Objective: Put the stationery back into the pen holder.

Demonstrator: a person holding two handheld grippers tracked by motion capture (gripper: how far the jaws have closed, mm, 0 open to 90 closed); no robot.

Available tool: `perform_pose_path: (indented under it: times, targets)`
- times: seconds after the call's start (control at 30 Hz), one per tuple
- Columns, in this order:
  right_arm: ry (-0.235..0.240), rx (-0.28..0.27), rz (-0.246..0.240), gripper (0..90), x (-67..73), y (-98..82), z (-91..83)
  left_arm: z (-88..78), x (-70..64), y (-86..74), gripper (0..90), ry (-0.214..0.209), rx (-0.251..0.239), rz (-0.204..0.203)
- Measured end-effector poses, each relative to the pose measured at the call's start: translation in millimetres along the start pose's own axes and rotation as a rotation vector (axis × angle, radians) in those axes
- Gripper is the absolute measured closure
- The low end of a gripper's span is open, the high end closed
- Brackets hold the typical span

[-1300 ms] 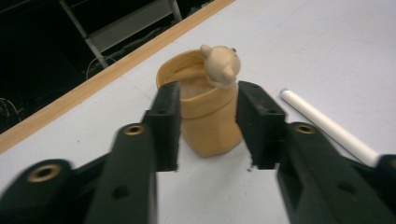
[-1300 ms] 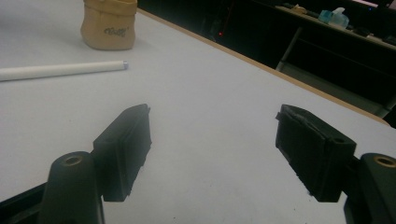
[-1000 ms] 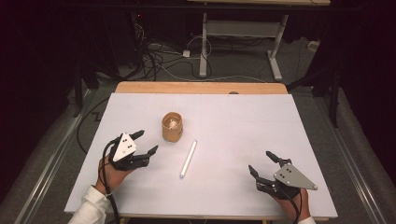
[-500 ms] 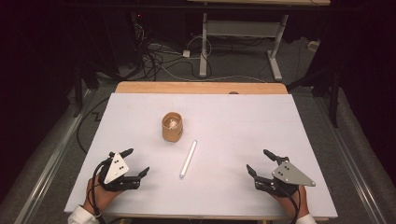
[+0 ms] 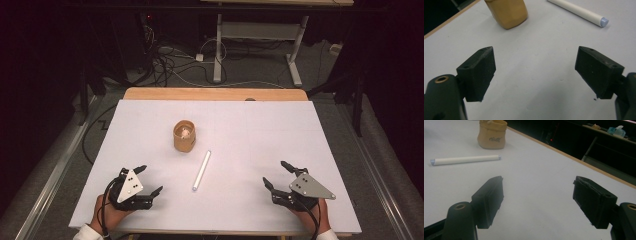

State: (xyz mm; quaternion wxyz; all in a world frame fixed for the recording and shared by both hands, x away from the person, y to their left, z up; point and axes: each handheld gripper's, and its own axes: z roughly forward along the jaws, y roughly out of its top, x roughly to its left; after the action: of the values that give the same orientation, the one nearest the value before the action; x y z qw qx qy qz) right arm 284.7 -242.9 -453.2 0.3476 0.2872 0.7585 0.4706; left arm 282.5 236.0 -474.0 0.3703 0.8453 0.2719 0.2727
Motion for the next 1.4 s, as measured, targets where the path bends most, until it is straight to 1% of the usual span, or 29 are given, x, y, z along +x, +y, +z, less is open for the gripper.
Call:
perform_pose_path:
  times: [0.07,0.1,0.13,0.2,0.3,0.4,0.43,0.47,0.53,0.57,0.6,0.63,0.7,0.73,0.77,0.83,0.87,0.93,0.97,1.03,1.1,1.13,1.17,1.2,1.27,1.3,1.37,1.4]
  targets:
    - [0.0,0.009,0.002,24.7,-0.2,-0.4,1.0,0.5,-0.2,0.9,16.9,0.002,0.017,-0.004]
    - [0.002,0.01,0.001,24.6,-0.2,-0.5,1.1,1.1,-0.5,1.8,17.4,0.007,0.032,-0.013]
    - [-0.001,0.014,0.0,24.6,-0.1,-0.3,1.0,1.1,-0.6,2.3,17.4,-0.001,0.036,-0.024]
    - [-0.002,0.015,0.007,24.7,0.1,0.1,0.5,1.8,-1.9,5.2,18.3,0.002,0.058,-0.044]
    - [0.001,0.021,0.006,24.7,0.8,0.0,0.7,5.4,-4.0,13.7,18.6,-0.031,0.086,-0.08]
    - [0.004,0.031,0.003,24.7,1.6,-0.8,1.0,9.9,-6.7,27.3,19.3,-0.069,0.114,-0.112]
    - [-0.001,0.033,0.007,24.9,1.2,-0.4,1.3,11.3,-7.2,32.4,20.5,-0.089,0.117,-0.126]
    - [-0.001,0.033,0.007,24.9,1.2,-0.4,1.3,13.3,-7.5,37.9,20.5,-0.115,0.13,-0.138]
    - [0.002,0.036,0.018,25.0,0.6,-0.8,2.7,19.5,-9.9,50.1,20.7,-0.143,0.164,-0.158]
    - [0.009,0.04,0.021,25.1,0.5,-1.5,4.3,23.6,-11.4,56.8,21.1,-0.167,0.192,-0.154]
    - [0.023,0.043,0.021,25.1,0.3,-2.2,6.0,27.7,-13.2,63.5,21.1,-0.182,0.212,-0.149]
    - [0.025,0.046,0.017,25.1,0.5,-2.7,7.6,31.6,-14.5,70.2,21.1,-0.19,0.228,-0.145]
    - [0.029,0.055,0.014,25.1,0.7,-3.4,10.6,41.2,-14.7,83.5,21.5,-0.212,0.27,-0.162]
    - [0.033,0.06,0.012,25.1,1.2,-3.6,11.6,45.8,-14.3,90.3,22.2,-0.21,0.293,-0.174]
    - [0.031,0.064,0.002,25.1,1.4,-3.4,12.1,50.2,-14.1,97.0,25.1,-0.208,0.313,-0.184]
    - [0.033,0.07,0.001,25.1,1.4,-3.2,12.6,60.2,-13.3,109.5,26.2,-0.208,0.356,-0.188]
    - [0.027,0.072,0.003,25.1,0.8,-3.4,12.1,65.7,-12.1,115.1,26.6,-0.204,0.379,-0.195]
    - [0.027,0.073,0.012,25.1,-0.5,-4.1,11.8,76.1,-10.1,125.2,29.3,-0.217,0.415,-0.236]
    - [0.027,0.073,0.012,25.1,-0.5,-4.1,11.8,80.7,-10.8,130.4,29.3,-0.217,0.433,-0.239]
    - [0.029,0.073,0.011,25.1,-1.5,-5.0,11.8,89.5,-12.2,140.5,29.3,-0.218,0.464,-0.234]
    - [0.024,0.073,0.014,25.1,-3.5,-5.9,12.0,99.2,-12.7,148.8,29.3,-0.201,0.498,-0.22]
    - [0.024,0.073,0.014,25.1,-3.5,-5.9,12.0,103.8,-12.3,151.7,29.3,-0.206,0.508,-0.232]
    - [0.021,0.073,0.013,25.1,-4.3,-6.2,12.0,108.8,-13.0,154.6,30.3,-0.209,0.528,-0.231]
    - [0.017,0.073,0.017,25.1,-4.9,-6.4,11.8,113.5,-14.6,157.3,30.6,-0.199,0.544,-0.228]
    - [0.021,0.067,0.024,25.1,-5.9,-6.6,11.7,121.9,-17.1,161.7,30.6,-0.197,0.579,-0.217]
    - [0.023,0.069,0.024,25.1,-5.1,-6.2,12.0,127.2,-18.8,163.7,30.6,-0.188,0.604,-0.207]
    - [0.026,0.07,0.025,25.1,-4.6,-6.1,12.1,134.5,-19.5,164.9,30.7,-0.176,0.628,-0.208]
    - [0.033,0.074,0.014,25.1,-3.4,-5.8,13.0,139.5,-18.8,164.6,32.5,-0.168,0.648,-0.214]
